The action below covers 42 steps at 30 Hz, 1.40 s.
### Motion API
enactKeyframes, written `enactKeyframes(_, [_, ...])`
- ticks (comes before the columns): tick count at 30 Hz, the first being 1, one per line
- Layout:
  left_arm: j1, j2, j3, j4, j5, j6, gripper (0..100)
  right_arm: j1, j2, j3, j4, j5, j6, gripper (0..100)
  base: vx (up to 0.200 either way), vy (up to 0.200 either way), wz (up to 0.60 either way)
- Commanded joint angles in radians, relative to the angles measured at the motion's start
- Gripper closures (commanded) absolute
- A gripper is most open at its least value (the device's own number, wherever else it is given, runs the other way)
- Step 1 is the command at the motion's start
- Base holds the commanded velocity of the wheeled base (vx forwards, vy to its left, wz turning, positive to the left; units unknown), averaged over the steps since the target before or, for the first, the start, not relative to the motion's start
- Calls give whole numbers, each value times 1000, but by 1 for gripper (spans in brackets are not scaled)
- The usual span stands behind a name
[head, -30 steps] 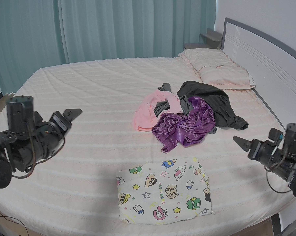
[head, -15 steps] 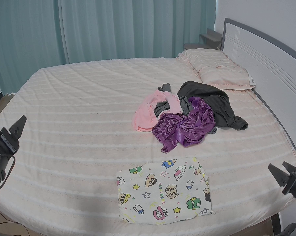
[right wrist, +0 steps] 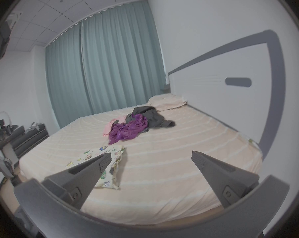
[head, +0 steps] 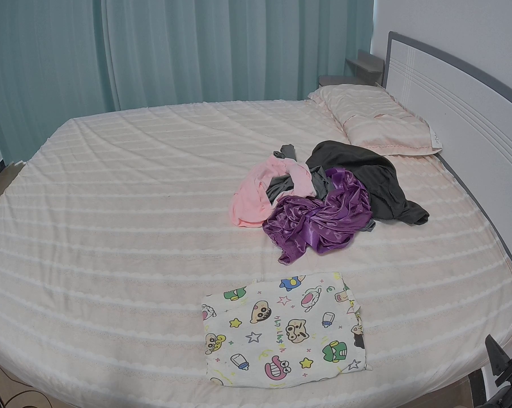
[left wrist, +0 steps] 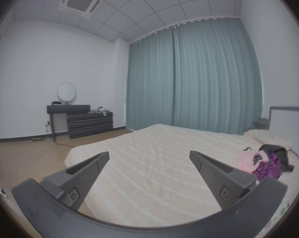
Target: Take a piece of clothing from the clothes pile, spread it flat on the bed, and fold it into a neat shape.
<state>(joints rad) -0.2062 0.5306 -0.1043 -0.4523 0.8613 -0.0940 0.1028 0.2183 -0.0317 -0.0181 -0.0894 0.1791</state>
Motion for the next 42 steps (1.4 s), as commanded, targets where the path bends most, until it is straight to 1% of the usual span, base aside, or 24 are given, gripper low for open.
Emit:
enactKeyframes(1, [123, -301, 60, 164, 10, 68, 0, -104, -214, -2, 46, -41, -93, 0, 0, 0, 0])
enactKeyframes(4, [131, -414, 61, 271, -24, 106, 0, -103, -218, 6, 32, -53, -152, 0, 0, 0, 0])
enactKeyframes(6, [154, -465, 83, 314, -59, 126, 0, -103, -218, 4, 33, -38, -159, 0, 0, 0, 0])
enactKeyframes(8, [212, -517, 104, 350, -142, 157, 0, -103, -218, 4, 35, 2, -156, 0, 0, 0, 0])
enactKeyframes(11, [211, -531, 104, 383, -289, 162, 0, -101, -218, 4, 40, 85, -141, 0, 0, 0, 0])
enactKeyframes(12, [211, -531, 104, 382, -292, 162, 0, -101, -218, 4, 40, 91, -138, 0, 0, 0, 0])
enactKeyframes(14, [211, -531, 104, 380, -347, 157, 0, -101, -218, 4, 35, 102, -132, 0, 0, 0, 0])
enactKeyframes(15, [209, -531, 104, 380, -352, 157, 0, -103, -218, 4, 35, 102, -132, 0, 0, 0, 0])
enactKeyframes(16, [209, -531, 104, 380, -404, 155, 0, -101, -218, 6, 29, 100, -144, 0, 0, 0, 0])
enactKeyframes(17, [209, -531, 104, 382, -495, 152, 0, -103, -218, 10, 9, 100, -201, 0, 0, 0, 0])
enactKeyframes(19, [211, -531, 104, 385, -591, 145, 0, -103, -218, 32, -56, 102, -293, 0, 0, 0, 0])
enactKeyframes(22, [209, -531, 104, 386, -697, 85, 0, -103, -218, 32, -42, 91, -288, 0, 0, 0, 0])
enactKeyframes(23, [209, -531, 104, 386, -697, 85, 0, -103, -218, 32, -42, 91, -288, 0, 0, 0, 0])
enactKeyframes(25, [209, -531, 104, 389, -717, 56, 0, -103, -218, 21, -6, 88, -227, 0, 0, 0, 0])
enactKeyframes(27, [209, -531, 104, 394, -720, 54, 0, -103, -217, 18, 12, 77, -219, 0, 0, 0, 0])
enactKeyframes(29, [209, -531, 104, 394, -716, 69, 0, -103, -217, 15, 12, 36, -217, 0, 0, 0, 0])
enactKeyframes(30, [209, -531, 104, 393, -717, 86, 0, -103, -217, 13, 9, -23, -227, 0, 0, 0, 0])
enactKeyframes(31, [209, -531, 104, 393, -717, 89, 0, -103, -217, 13, 6, -29, -228, 0, 0, 0, 0])
enactKeyframes(32, [211, -531, 104, 393, -722, 120, 0, -103, -217, 12, 9, -144, -277, 0, 0, 0, 0])
enactKeyframes(33, [211, -531, 104, 393, -722, 120, 0, -103, -217, 12, 9, -144, -277, 0, 0, 0, 0])
enactKeyframes(34, [209, -531, 104, 391, -719, 131, 0, -103, -217, 18, -17, -210, -326, 0, 0, 0, 0])
enactKeyframes(37, [209, -531, 104, 391, -714, 126, 0, -103, -217, 29, -49, -165, -342, 0, 0, 0, 0])
enactKeyframes(40, [211, -531, 104, 391, -668, 142, 0, -103, -217, 32, -43, -18, -333, 0, 0, 0, 0])
enactKeyframes(42, [209, -531, 104, 389, -656, 137, 0, -103, -217, 30, -39, 74, -267, 0, 0, 0, 0])
